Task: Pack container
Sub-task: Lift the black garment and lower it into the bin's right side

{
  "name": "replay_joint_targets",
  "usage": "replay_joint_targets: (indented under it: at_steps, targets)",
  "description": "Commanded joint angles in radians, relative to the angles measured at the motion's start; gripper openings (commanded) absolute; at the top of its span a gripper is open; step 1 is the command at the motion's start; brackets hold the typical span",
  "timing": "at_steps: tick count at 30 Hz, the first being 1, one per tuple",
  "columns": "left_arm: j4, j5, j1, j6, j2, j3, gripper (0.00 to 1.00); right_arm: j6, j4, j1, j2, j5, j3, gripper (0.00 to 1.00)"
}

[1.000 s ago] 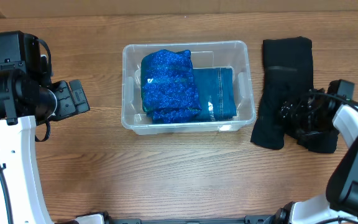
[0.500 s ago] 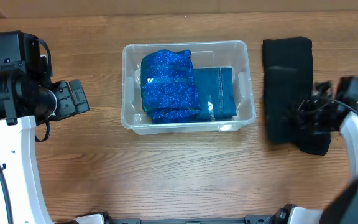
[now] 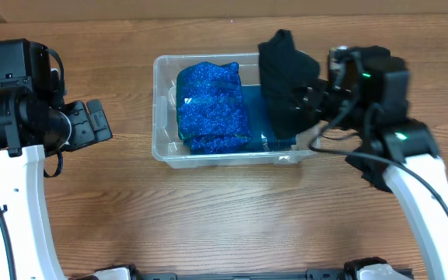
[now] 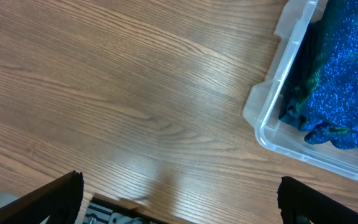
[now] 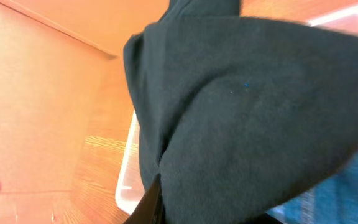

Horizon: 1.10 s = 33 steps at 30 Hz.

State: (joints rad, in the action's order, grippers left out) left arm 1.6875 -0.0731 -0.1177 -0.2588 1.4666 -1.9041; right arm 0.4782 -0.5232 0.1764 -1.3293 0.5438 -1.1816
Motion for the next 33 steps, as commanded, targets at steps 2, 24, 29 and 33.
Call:
replay_joint_targets:
  at_steps: [2,24,29,33]
  targets:
    - [0.002,-0.012,0.005,-0.007,0.002,0.002,1.0,0.129,0.072,0.087,-0.216,-0.108,-0.002,0.08]
    - [0.002,-0.012,0.005,-0.007,0.002,0.002,1.0,-0.143,-0.359,-0.681,-0.018,-0.401,-0.008,1.0]
    - [0.002,-0.012,0.005,-0.007,0.002,0.002,1.0,-0.263,-0.307,-0.803,-0.288,-0.358,-0.008,1.0]
    - [0.002,-0.013,0.005,-0.007,0.002,0.002,1.0,-0.414,-0.256,-0.812,-0.476,-0.298,-0.008,1.0]
